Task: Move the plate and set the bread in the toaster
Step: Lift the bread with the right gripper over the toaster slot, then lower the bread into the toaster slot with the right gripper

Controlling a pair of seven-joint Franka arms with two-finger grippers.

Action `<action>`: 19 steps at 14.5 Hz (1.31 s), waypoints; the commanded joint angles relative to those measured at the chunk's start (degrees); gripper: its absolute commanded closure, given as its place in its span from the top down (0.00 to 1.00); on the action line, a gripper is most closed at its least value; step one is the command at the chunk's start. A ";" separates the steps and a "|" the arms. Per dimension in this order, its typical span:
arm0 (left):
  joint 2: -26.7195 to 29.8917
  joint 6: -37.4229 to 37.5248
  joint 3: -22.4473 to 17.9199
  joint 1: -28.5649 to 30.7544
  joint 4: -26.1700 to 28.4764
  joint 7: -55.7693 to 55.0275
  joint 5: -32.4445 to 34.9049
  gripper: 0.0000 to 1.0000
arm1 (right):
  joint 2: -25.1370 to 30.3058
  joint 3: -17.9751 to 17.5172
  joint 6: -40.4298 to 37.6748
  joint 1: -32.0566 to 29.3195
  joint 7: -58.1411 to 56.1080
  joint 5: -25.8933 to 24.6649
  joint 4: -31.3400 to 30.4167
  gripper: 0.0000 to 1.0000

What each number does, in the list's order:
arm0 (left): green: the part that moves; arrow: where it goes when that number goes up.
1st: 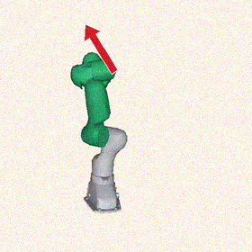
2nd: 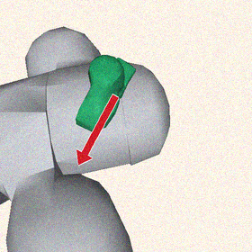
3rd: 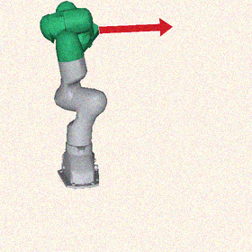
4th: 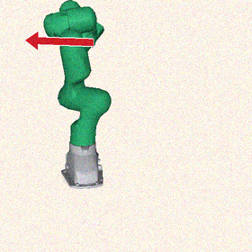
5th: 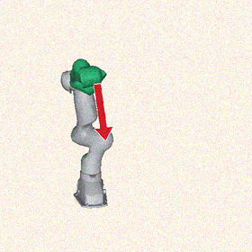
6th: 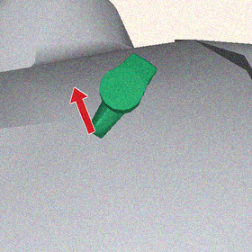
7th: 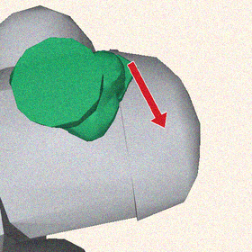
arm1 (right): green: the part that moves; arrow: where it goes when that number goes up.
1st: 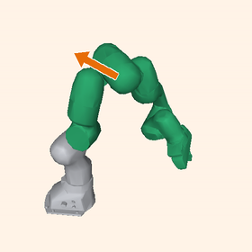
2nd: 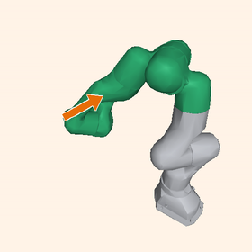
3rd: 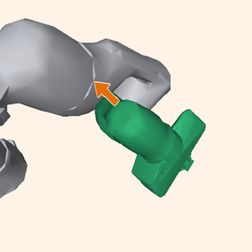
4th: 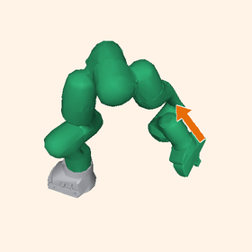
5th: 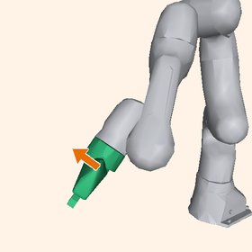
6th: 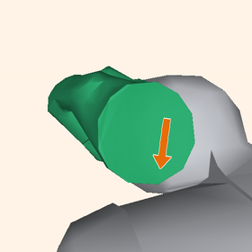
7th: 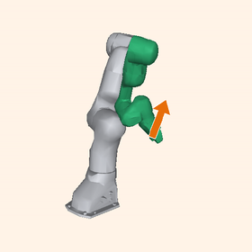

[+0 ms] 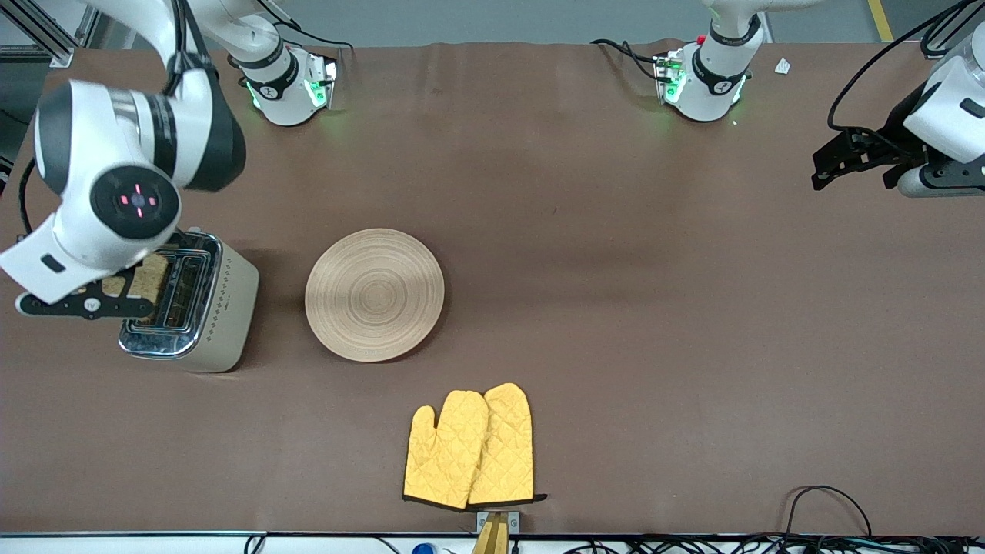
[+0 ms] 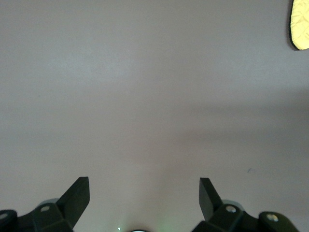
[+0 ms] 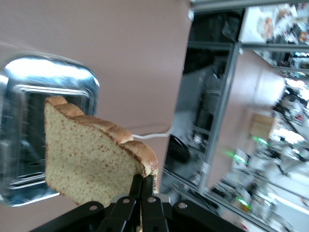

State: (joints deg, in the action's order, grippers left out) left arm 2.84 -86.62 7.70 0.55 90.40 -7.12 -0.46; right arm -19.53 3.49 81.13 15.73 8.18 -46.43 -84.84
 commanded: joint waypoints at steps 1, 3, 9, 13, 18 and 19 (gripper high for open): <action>0.50 0.23 0.30 -0.03 0.39 -0.26 1.42 1.00 | -6.72 -0.59 -5.96 0.53 2.78 -4.36 0.99 0.00; 0.33 0.23 0.30 -0.03 0.39 -0.26 1.42 1.00 | -10.86 -0.85 -11.23 0.71 3.25 -5.16 4.14 0.00; 0.32 0.23 0.30 -0.03 0.39 -0.26 1.42 1.00 | -13.16 -0.94 -14.69 2.81 3.51 -5.25 5.30 0.00; 0.24 0.23 0.30 -0.03 0.30 0.09 1.42 1.00 | -14.83 -0.94 -14.51 4.14 4.82 -5.25 5.56 0.00; 0.24 0.23 0.21 -0.03 0.30 0.18 1.42 1.00 | -17.38 -0.94 -13.72 4.14 6.76 -5.42 7.06 0.00; 0.24 0.23 0.30 -0.03 0.39 0.18 1.42 1.00 | -17.82 -0.85 -13.72 4.14 6.85 -5.42 7.50 0.00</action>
State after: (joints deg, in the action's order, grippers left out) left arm 2.77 -86.62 7.70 0.55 90.52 -7.12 -0.46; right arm -35.90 2.81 68.00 20.06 14.22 -50.69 -79.31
